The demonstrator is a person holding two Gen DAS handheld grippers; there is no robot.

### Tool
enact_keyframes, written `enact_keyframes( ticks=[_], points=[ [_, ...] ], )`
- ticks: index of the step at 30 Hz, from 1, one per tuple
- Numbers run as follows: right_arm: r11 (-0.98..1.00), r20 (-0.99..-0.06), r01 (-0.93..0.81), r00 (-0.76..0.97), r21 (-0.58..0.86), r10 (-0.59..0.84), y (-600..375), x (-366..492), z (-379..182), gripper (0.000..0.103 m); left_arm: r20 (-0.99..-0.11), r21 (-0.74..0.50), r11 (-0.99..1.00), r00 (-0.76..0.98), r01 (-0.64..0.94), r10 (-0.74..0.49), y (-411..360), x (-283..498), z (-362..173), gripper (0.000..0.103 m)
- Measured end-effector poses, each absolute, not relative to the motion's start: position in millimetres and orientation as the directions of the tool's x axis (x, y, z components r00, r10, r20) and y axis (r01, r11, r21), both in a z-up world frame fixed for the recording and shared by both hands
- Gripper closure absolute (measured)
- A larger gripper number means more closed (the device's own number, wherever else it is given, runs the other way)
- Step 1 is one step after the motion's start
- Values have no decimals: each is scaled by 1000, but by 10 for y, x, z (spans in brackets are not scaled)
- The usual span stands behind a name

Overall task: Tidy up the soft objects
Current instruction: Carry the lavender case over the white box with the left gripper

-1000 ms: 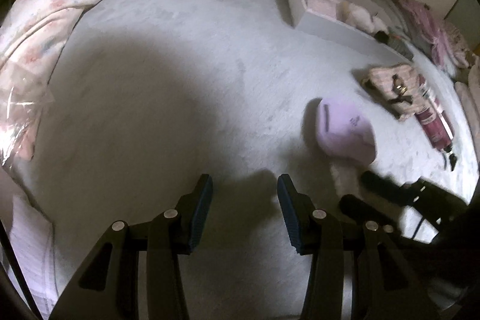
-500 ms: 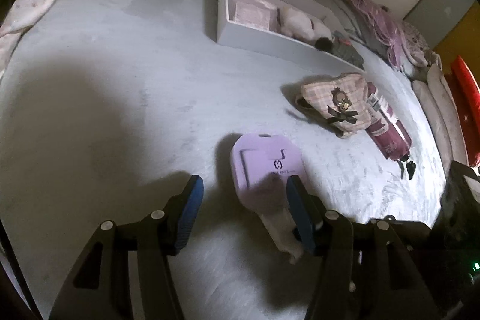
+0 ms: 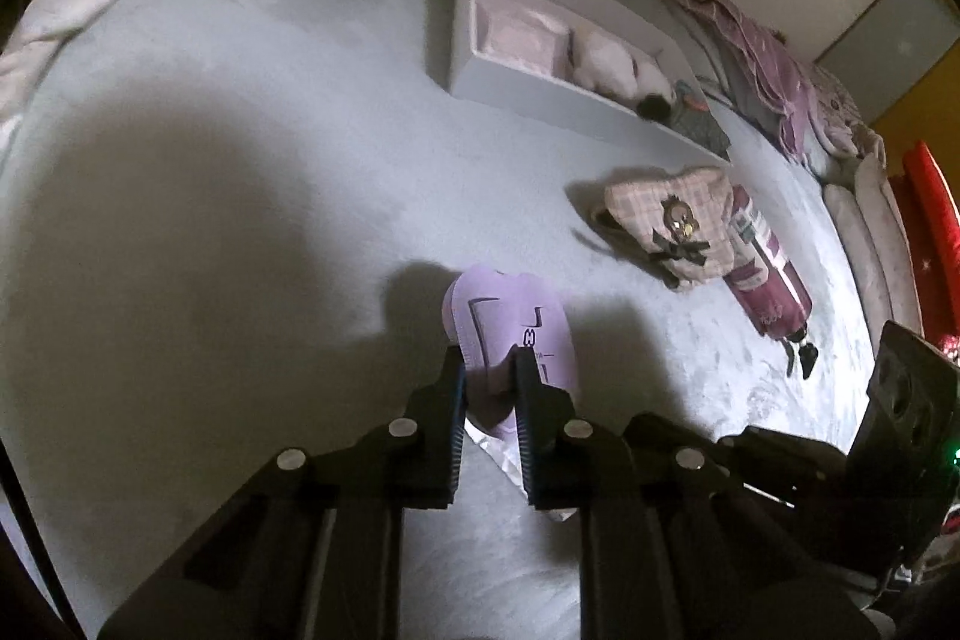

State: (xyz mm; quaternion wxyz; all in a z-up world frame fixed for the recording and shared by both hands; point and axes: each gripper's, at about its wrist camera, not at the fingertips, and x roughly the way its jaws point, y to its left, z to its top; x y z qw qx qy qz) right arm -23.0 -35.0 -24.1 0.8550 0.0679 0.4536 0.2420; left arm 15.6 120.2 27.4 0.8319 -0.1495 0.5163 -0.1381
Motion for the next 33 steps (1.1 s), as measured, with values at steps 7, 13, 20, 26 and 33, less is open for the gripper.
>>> enact_keyframes(
  ticks=[7,13,20,26,33],
  points=[
    [852,-725,-474,504,221,469,34,-371,-197,55,-801,-399,917,482,12,-355,1499,55,373,90],
    [861,-777,-503,512,74,366,306,-323,-416,72,-828,-361,932,469,-28,-307,1605,11,299,90],
    [868,-784,-485,495,108,374,155,-226,-317,84,-832,-359,933,457,-15,-313,1505,77,309,90],
    [891,-746,-406,524,206,411,-192,-30,53,84,-821,-354,935,475,13,-317,1339,309,576,90],
    [932,-690,-292,629,216,357,-503,422,572,84,-764,-385,918,524,99,-377,1002,860,982,90]
  ],
)
